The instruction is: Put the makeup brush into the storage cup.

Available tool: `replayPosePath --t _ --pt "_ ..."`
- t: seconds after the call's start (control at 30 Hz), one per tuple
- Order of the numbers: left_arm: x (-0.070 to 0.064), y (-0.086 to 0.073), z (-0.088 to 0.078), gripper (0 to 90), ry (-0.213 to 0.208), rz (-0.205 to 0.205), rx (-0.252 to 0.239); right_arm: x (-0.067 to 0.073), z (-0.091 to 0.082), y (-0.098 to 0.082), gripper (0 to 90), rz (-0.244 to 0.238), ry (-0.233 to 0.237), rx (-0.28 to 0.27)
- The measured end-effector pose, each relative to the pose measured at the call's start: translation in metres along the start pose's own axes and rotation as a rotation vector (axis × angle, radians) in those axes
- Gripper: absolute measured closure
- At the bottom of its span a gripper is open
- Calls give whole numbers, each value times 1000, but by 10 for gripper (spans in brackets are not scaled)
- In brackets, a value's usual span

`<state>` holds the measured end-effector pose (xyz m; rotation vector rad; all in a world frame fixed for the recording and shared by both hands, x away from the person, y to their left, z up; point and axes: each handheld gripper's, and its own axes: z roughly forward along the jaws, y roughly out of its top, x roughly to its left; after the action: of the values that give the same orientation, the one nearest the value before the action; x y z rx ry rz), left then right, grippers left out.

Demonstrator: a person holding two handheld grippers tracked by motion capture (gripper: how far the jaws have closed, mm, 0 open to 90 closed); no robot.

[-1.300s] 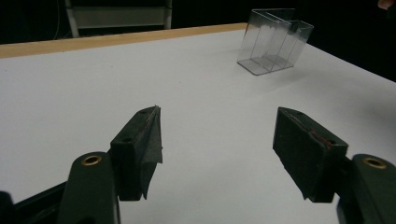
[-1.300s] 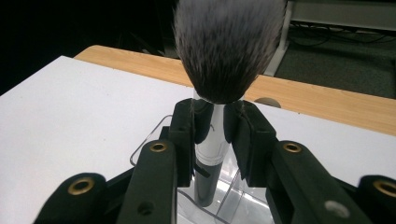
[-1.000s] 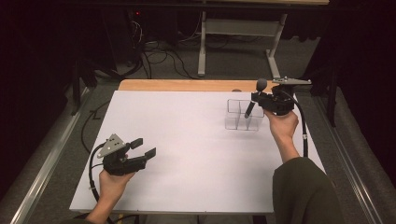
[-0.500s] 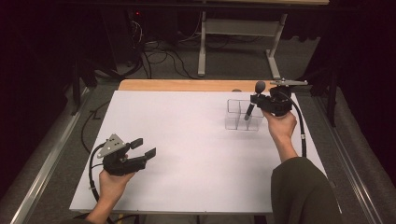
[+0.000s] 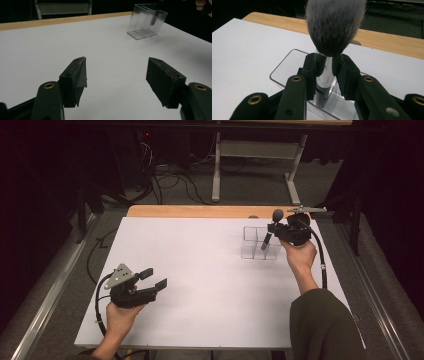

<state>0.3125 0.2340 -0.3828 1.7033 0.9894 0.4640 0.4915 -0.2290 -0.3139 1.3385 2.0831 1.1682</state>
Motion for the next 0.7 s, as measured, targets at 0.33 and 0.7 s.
replayPosePath --t 0.33,0.7 --pt "0 0 0 328 0 -1 -1 0 3 -1 726 -4 -2 12" --pt "0 0 0 329 -1 1 0 -1 3 -1 691 13 -6 14"
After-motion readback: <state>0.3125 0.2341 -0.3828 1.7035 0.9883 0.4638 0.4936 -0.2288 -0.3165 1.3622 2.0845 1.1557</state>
